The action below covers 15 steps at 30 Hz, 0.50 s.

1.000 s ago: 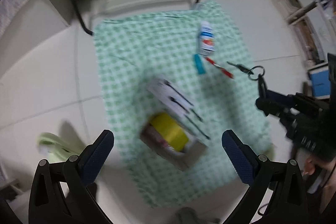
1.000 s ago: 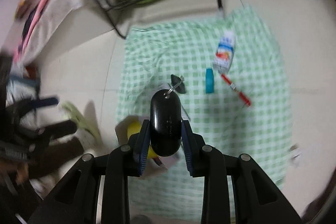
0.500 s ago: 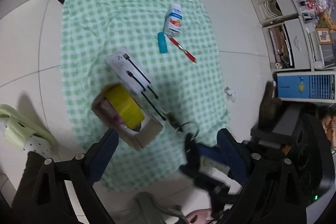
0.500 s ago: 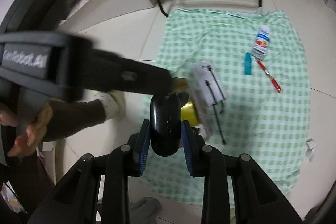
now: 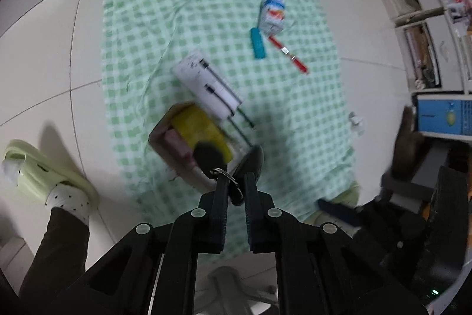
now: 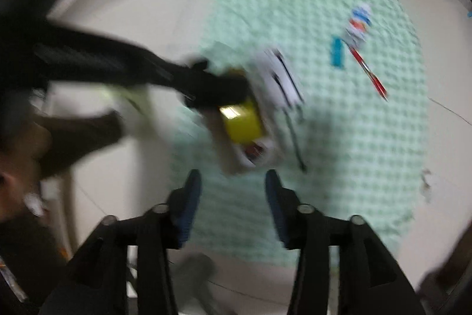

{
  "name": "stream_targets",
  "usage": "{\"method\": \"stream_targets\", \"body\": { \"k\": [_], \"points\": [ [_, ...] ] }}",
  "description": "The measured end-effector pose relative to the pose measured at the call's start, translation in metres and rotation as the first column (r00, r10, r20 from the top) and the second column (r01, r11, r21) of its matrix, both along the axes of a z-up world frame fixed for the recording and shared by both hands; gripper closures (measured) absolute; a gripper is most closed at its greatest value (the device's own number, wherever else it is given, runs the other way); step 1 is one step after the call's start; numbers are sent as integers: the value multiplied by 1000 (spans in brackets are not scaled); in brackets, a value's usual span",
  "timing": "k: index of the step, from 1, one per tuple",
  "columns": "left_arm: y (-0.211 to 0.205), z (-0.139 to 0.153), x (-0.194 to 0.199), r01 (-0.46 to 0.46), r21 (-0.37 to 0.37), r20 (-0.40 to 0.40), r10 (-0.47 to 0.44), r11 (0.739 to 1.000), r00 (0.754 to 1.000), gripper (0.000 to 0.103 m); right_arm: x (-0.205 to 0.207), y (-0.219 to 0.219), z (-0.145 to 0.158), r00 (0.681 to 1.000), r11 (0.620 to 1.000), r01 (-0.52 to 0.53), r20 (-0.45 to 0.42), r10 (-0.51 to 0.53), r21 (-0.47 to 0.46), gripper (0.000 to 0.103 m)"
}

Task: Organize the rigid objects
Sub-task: 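Drop the black key fob into the cardboard box with the right gripper, then grasp the red pen with the right gripper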

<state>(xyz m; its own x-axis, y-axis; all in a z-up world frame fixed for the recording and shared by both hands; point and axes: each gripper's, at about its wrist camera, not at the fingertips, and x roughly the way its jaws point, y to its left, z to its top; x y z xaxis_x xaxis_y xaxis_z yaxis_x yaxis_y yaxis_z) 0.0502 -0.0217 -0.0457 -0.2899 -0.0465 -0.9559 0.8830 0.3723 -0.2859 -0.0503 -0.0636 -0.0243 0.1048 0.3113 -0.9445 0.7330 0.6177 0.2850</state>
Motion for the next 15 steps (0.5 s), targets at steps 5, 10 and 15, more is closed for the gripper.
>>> {"method": "stream_targets", "body": {
  "k": [5, 10, 15],
  "points": [
    [-4, -19, -22, 70, 81, 22, -72, 994, 997, 97, -27, 9, -24, 997, 999, 12, -80, -10, 32, 48],
    [-6, -37, -35, 109, 130, 29, -113, 985, 993, 101, -46, 17, -37, 989, 1000, -6, -149, 10, 28, 47],
    [-8, -59, -35, 93, 210, -14, -92, 973, 996, 99, -60, 21, -50, 977, 1000, -5, -215, 8, 14, 18]
  ]
}}
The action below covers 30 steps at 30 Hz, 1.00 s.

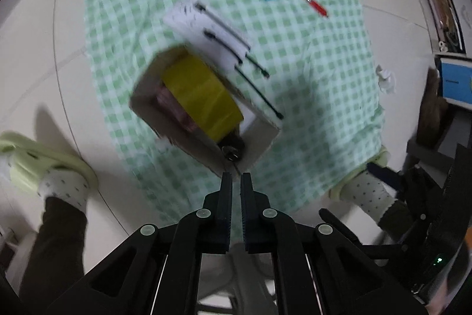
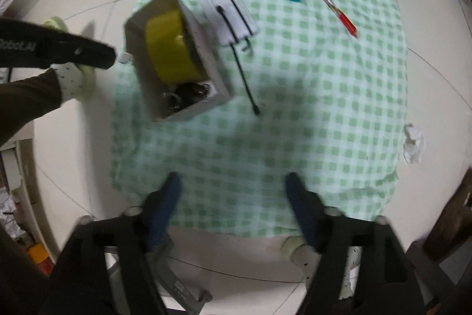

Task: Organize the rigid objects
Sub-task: 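Grasp the red pen with the right gripper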

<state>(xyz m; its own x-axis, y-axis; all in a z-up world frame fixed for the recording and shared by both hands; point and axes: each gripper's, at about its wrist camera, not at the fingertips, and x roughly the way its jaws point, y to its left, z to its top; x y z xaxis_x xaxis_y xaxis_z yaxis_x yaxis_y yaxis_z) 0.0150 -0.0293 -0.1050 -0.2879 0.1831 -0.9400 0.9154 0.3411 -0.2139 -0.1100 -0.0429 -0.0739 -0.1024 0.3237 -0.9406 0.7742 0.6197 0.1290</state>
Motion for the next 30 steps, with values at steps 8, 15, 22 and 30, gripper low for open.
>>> {"method": "stream_targets", "body": {
  "k": [8, 15, 22, 30],
  "points": [
    [-11, 9, -5, 28, -71, 62, -23, 997, 998, 14, -6, -8, -23, 990, 989, -109, -99, 100, -96, 6],
    [-12, 35, 4, 25, -125, 138, -8, 992, 990, 0, -11, -32, -63, 894, 870, -425, -267, 360, -249, 0],
    [-9, 47, 23, -65, -176, 106, 85, 982, 991, 0, -30, -116, -97, 952, 930, -259, -231, 201, -262, 1],
    [-20, 49, 35, -11, -121, 239, 40, 993, 970, 0, -30, -214, -149, 988, 959, 29, -139, -71, -282, 48]
  ]
}}
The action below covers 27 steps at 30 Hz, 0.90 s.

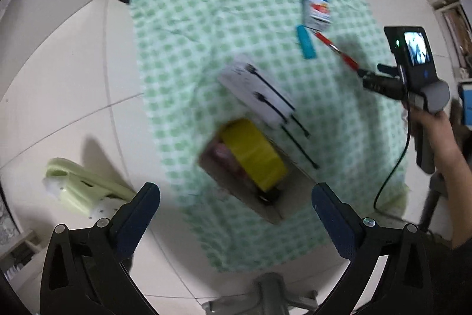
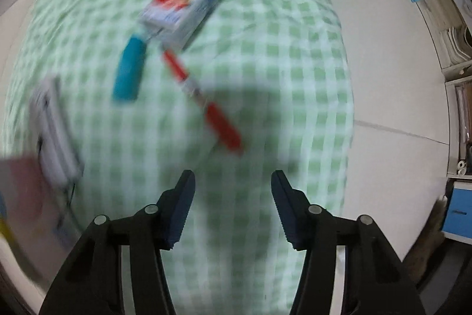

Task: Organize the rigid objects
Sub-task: 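Grasp the red pen with the right gripper, then drop the red pen into the cardboard box with the right gripper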

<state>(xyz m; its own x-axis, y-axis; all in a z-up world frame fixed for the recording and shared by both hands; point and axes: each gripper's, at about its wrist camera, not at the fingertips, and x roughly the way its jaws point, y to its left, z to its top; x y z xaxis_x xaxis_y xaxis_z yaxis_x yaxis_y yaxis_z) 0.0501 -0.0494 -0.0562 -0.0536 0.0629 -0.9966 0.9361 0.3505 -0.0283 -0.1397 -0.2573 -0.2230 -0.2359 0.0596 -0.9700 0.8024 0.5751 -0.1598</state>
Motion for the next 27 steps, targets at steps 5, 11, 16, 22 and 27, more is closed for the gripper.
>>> {"method": "stream_targets", "body": {
  "k": [5, 11, 16, 22, 27],
  "points": [
    [-3, 2, 13, -92, 2, -3, 92, 996, 996, 0, 23, -31, -40, 1000, 1000, 4, 29, -5, 28, 47],
    [-7, 0, 13, -94, 17, 28, 93, 995, 995, 0, 35, -43, -66, 997, 998, 2, 82, -7, 59, 76],
    [-9, 11, 9, -82, -11, 0, 82, 997, 997, 0, 27, -31, -43, 989, 988, 49, 128, -68, 145, 90],
    [-5, 35, 8, -105, -90, -60, 100, 990, 993, 0, 23, -9, 30, 970, 982, 86, 212, -121, 171, 90],
    [3, 51, 7, -142, -156, -132, 122, 977, 984, 0, 39, 22, 107, 935, 981, 77, 329, -133, 178, 90]
  ]
}}
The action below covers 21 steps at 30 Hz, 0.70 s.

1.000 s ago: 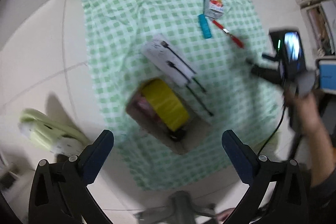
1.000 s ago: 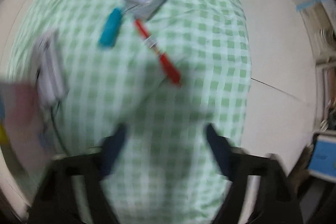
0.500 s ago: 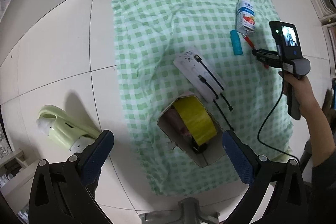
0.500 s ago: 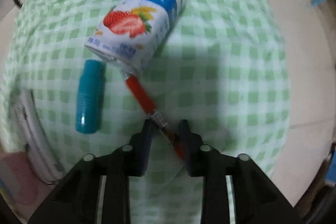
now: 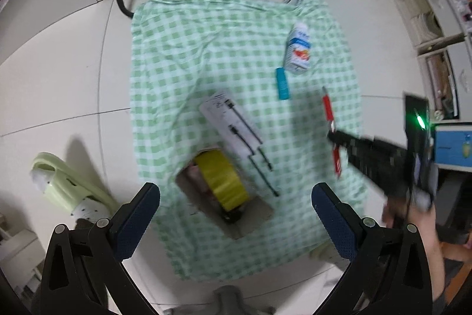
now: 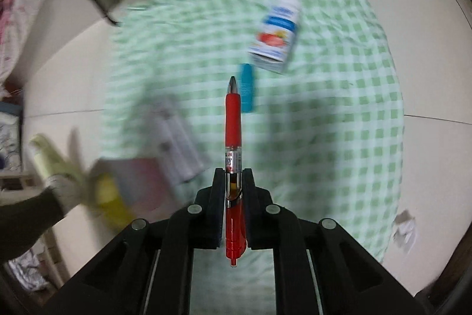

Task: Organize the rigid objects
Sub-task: 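Drop the red pen into the cardboard box with the right gripper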

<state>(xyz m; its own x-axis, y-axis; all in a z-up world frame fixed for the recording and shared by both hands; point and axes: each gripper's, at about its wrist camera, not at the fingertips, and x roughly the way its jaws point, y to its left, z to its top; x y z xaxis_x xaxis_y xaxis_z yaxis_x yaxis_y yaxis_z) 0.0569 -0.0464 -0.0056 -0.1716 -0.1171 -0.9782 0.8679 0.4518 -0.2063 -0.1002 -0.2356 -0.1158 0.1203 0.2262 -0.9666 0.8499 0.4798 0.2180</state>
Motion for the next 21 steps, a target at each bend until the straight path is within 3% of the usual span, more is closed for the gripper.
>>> {"method": "stream_targets", "body": {
  "k": [4, 6, 10, 12, 15, 16, 17, 21],
  "points": [
    [6, 6, -5, 5, -37, -34, -6, 999, 999, 0, 20, 44, 60, 994, 1000, -2, 109, 3, -9, 90],
    [10, 8, -8, 11, -69, -92, -17, 998, 996, 0, 29, 70, 92, 986, 1000, -18, 164, 21, -18, 90],
    [16, 8, -14, 26, -101, -152, -41, 995, 987, 0, 40, 107, 121, 972, 1000, -18, 233, 23, -24, 90],
    [18, 7, -14, 16, -109, -208, -38, 994, 977, 9, 40, 123, 134, 969, 999, 0, 245, 12, -52, 90],
    [22, 5, -19, 38, -130, -297, -76, 991, 952, 45, 43, 141, 140, 966, 997, 27, 258, -7, -74, 90],
    [22, 4, -20, 70, -128, -284, -104, 989, 953, 86, 44, 144, 140, 963, 996, 37, 268, -15, -76, 90],
    [22, 3, -21, 91, -120, -274, -121, 989, 954, 94, 46, 147, 140, 961, 996, 47, 277, -25, -76, 90],
    [29, 2, -20, 144, -108, -152, -159, 984, 975, 95, 51, 159, 135, 970, 997, 43, 240, -26, -66, 86]
  ]
}}
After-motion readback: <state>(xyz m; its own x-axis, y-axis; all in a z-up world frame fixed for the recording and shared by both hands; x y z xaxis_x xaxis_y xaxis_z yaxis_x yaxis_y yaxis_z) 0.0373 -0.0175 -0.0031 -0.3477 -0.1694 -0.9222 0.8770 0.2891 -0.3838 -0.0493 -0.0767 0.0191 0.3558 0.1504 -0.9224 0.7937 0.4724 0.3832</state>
